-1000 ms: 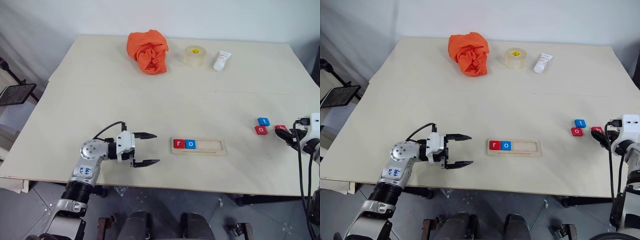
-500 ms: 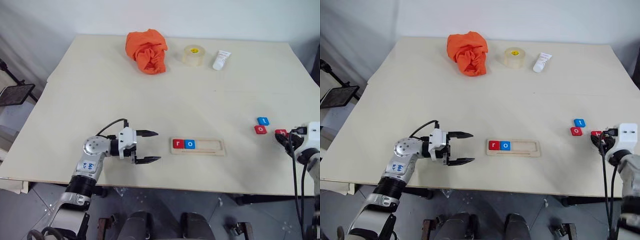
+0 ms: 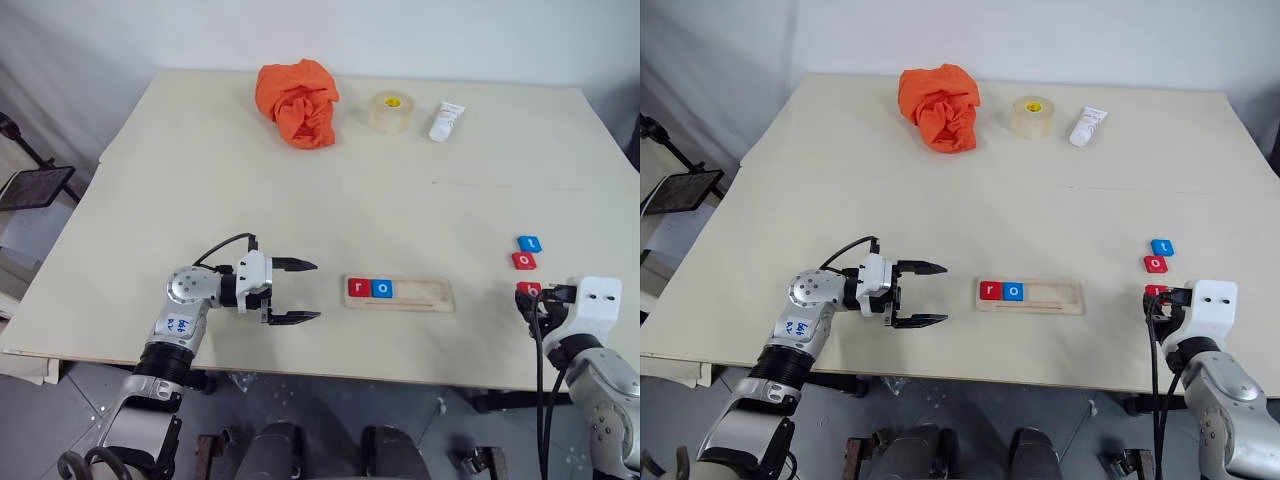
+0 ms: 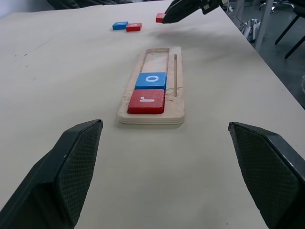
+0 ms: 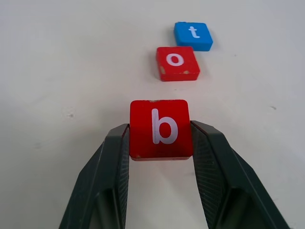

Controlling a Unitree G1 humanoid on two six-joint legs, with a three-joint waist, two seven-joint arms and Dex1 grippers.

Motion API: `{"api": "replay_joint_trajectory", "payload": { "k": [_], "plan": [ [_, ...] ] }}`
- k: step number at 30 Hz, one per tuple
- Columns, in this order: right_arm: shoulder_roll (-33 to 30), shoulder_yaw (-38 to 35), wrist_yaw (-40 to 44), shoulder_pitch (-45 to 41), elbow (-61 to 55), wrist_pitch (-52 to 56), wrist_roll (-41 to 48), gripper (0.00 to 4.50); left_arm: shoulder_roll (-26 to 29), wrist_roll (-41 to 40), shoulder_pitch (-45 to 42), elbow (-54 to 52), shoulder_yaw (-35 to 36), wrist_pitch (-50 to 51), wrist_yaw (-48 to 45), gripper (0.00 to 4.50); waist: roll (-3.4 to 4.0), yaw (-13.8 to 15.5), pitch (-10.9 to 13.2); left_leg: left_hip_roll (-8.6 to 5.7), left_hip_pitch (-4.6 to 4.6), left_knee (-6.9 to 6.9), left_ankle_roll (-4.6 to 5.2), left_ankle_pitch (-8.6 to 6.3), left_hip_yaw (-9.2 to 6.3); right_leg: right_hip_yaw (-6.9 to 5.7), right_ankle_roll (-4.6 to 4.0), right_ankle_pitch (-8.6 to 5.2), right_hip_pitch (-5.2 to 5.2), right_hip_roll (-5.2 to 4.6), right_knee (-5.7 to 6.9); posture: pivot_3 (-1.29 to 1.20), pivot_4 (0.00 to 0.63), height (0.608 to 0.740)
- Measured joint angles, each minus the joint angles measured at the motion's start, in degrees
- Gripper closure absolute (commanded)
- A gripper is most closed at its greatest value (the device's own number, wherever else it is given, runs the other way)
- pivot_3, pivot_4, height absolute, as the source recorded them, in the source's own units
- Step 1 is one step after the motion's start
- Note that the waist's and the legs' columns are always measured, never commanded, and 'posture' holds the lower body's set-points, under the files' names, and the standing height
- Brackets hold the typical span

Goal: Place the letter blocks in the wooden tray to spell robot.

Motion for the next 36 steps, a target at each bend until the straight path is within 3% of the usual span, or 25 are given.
{"api": "replay_joint_trajectory", "payload": {
  "k": [7,11,17,22,26,28,32,36],
  "plan": [
    [-0.2,0.0,1.51,-1.52,1.36,-0.4,0.39,0.02,-0.34,0.0,0.28,-0.12,-0.01,-0.05,0.42,0.0,0.0,0.01,0.0,0.0,0.0,0.0,0.0,0.0,0.0,-0.01,0.0,0.0,-0.01,0.0,0.04,0.0,0.15,0.74],
    [-2.96,-0.04,4.04,-1.23,1.83,-0.44,0.35,0.02,-0.35,0.0,0.73,-0.77,-0.01,-0.05,0.69,0.0,0.0,0.08,0.0,-0.01,0.0,-0.01,0.01,0.0,0.01,-0.01,0.0,0.0,-0.01,0.0,0.03,0.0,0.15,0.74],
    [-22.01,1.73,24.0,2.38,6.06,-5.29,-0.26,0.02,-0.37,-0.01,1.85,-2.49,0.08,0.0,1.36,0.0,0.02,0.17,0.03,0.01,0.04,0.0,0.08,-0.03,0.07,-0.02,0.0,0.0,0.07,0.0,-0.07,0.0,0.15,0.74],
    [-33.37,7.03,39.69,-0.38,17.43,-12.28,-2.49,0.02,-0.36,-0.1,3.15,-4.58,0.04,0.47,1.93,0.0,0.01,0.02,0.04,0.04,0.05,0.01,0.07,-0.03,0.11,-0.04,0.0,0.0,0.08,-0.01,-0.08,0.0,0.15,0.74],
    [-37.63,13.03,48.87,-5.66,26.04,-19.23,-5.44,0.02,-0.13,-0.3,4.65,-5.94,0.06,1.12,2.15,0.0,0.02,0.0,0.04,0.02,0.04,0.05,0.09,-0.02,0.14,-0.06,0.01,0.01,0.1,-0.04,-0.13,0.0,0.15,0.74],
    [-39.33,18.71,54.38,-13.5,33.8,-24.3,-8.88,0.02,0.35,-0.5,6.09,-7.45,0.31,1.33,2.61,0.0,0.0,-0.29,0.06,0.04,0.05,0.08,0.08,-0.02,0.13,-0.08,0.01,0.01,0.12,-0.04,-0.16,0.0,0.15,0.74],
    [-39.17,27.17,60.39,-27.57,48.07,-33.26,-15.7,0.02,0.78,-0.82,7.78,-10.4,0.46,2.29,3.75,0.0,0.0,-0.84,0.06,0.08,0.03,0.08,0.06,-0.02,-0.03,-0.21,0.01,0.01,0.15,-0.02,-0.13,0.0,0.15,0.74],
    [-37.83,30.82,63.07,-32.19,55.69,-37.76,-18.93,0.02,1.32,-0.93,9.37,-12.03,0.58,2.96,4.5,0.0,0.0,-0.5,0.06,0.06,-0.07,0.06,0.05,-0.04,-0.08,-0.32,0.01,0.01,0.12,-0.04,-0.19,0.0,0.15,0.74]
  ]
}}
